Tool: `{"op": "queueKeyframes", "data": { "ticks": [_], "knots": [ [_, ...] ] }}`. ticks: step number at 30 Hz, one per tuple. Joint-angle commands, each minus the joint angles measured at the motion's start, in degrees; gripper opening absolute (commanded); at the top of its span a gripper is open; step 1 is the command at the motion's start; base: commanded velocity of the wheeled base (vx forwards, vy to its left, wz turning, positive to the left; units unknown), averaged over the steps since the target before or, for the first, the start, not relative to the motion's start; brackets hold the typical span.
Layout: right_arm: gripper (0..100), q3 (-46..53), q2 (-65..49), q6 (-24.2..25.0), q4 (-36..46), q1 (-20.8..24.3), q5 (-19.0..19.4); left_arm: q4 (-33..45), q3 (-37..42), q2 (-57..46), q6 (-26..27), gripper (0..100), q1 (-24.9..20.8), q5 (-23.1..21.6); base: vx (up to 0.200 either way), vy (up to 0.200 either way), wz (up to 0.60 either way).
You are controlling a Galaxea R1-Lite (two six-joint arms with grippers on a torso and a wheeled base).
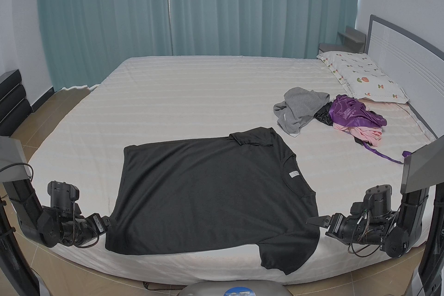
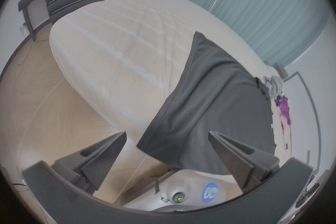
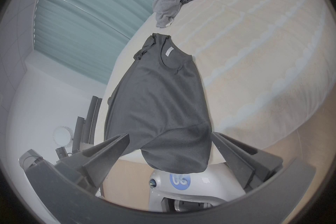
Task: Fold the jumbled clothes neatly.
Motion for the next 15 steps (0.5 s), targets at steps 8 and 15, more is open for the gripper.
{"op": "queueKeyframes", "data": {
  "ticks": [8,15],
  "knots": [
    [100,0.6,-2.7,0.8,-0.2,-1.6,0.4,-0.2,-1.3,-3.2,-2.2,100,0.1,-1.1,0.0,0.025,0.0],
    [100,0.7,-2.5,0.8,-0.2,-1.7,0.4,-0.2,-1.4,-3.2,-3.1,100,0.1,-1.1,0.0,0.2,0.0]
  ]
}}
